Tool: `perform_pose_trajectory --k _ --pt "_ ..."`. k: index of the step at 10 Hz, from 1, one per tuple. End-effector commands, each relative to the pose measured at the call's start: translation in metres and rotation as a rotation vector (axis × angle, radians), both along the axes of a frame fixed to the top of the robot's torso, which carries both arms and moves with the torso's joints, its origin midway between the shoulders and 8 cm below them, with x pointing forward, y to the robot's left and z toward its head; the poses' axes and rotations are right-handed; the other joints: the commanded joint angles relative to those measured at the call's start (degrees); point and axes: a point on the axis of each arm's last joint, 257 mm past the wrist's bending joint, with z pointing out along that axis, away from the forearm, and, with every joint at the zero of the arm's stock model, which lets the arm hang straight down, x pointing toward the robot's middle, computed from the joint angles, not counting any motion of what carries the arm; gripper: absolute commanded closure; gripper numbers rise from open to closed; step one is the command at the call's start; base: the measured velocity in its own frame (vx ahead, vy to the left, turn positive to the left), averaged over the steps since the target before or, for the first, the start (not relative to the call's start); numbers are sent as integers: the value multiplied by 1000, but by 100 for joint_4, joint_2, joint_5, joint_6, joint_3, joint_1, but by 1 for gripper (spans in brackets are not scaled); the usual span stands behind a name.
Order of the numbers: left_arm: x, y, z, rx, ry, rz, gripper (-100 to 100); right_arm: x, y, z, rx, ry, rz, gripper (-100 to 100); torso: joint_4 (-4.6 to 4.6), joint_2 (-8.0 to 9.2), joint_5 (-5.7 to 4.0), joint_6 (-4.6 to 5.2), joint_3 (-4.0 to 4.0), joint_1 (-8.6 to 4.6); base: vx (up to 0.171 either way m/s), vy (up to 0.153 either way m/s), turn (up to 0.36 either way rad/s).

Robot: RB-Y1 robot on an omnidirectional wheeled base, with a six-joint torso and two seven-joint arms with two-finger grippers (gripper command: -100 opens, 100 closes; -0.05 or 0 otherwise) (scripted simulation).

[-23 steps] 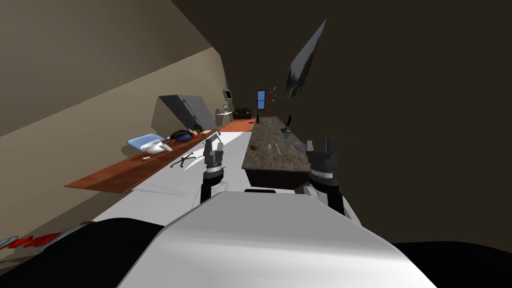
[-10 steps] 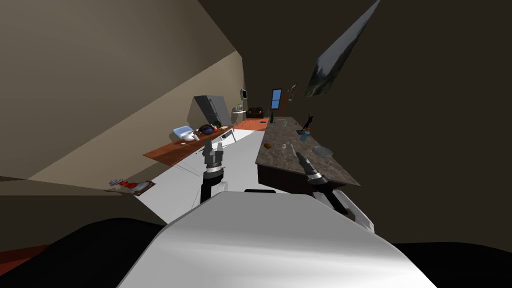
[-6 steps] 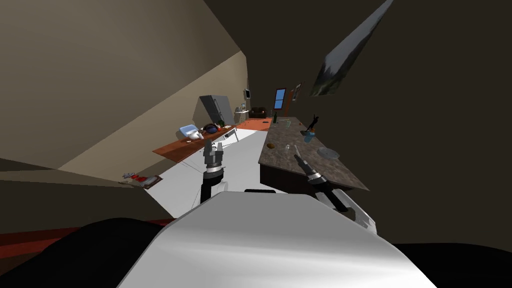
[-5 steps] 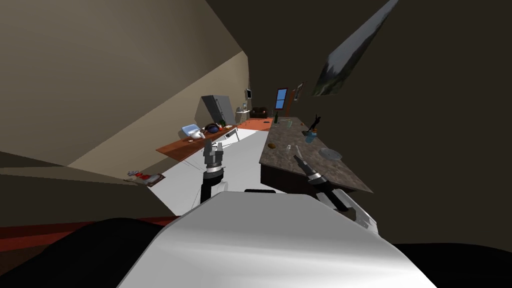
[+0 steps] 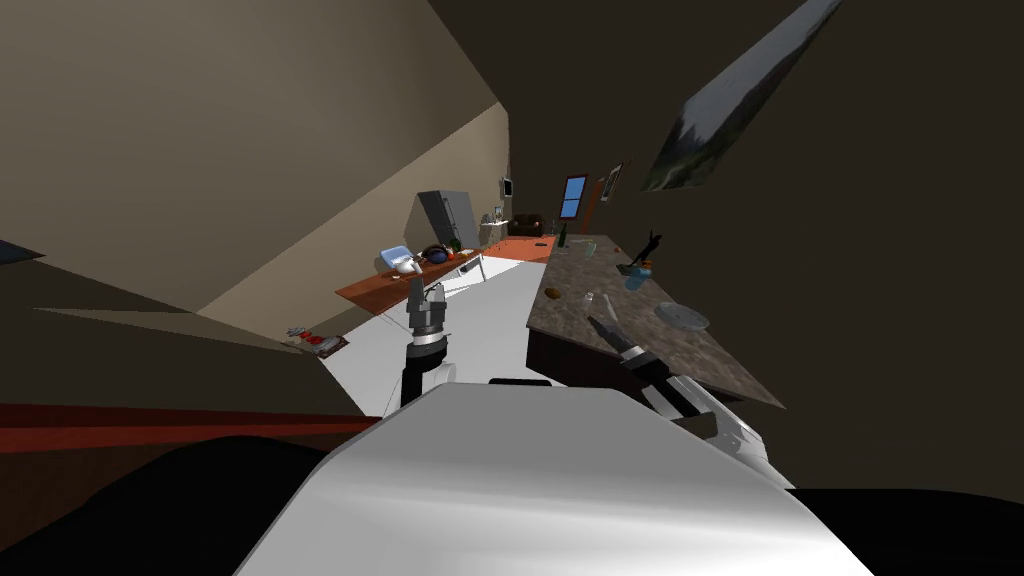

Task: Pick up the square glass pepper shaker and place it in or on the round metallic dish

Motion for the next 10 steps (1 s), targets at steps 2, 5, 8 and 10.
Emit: perform_pose_trajectory --k 2,5,8,10 --pt "0 0 0 0 0 0 0 5 -25 -22 -98 54 -25 -100 0 1 0 3 0 -2 9 28 82" --pt "0 0 0 0 0 0 0 6 -46 -39 -163 99 -52 -100 0 0 0 1 0 2 10 29 100" --pt "0 0 0 0 0 0 0 9 -86 -62 -288 168 -96 -100 -1 -4 0 3 -2 -2 27 35 101" --pt "0 0 0 0 0 0 0 13 -123 -74 -404 221 -139 -100 -3 -13 2 -1 -7 7 44 57 164"
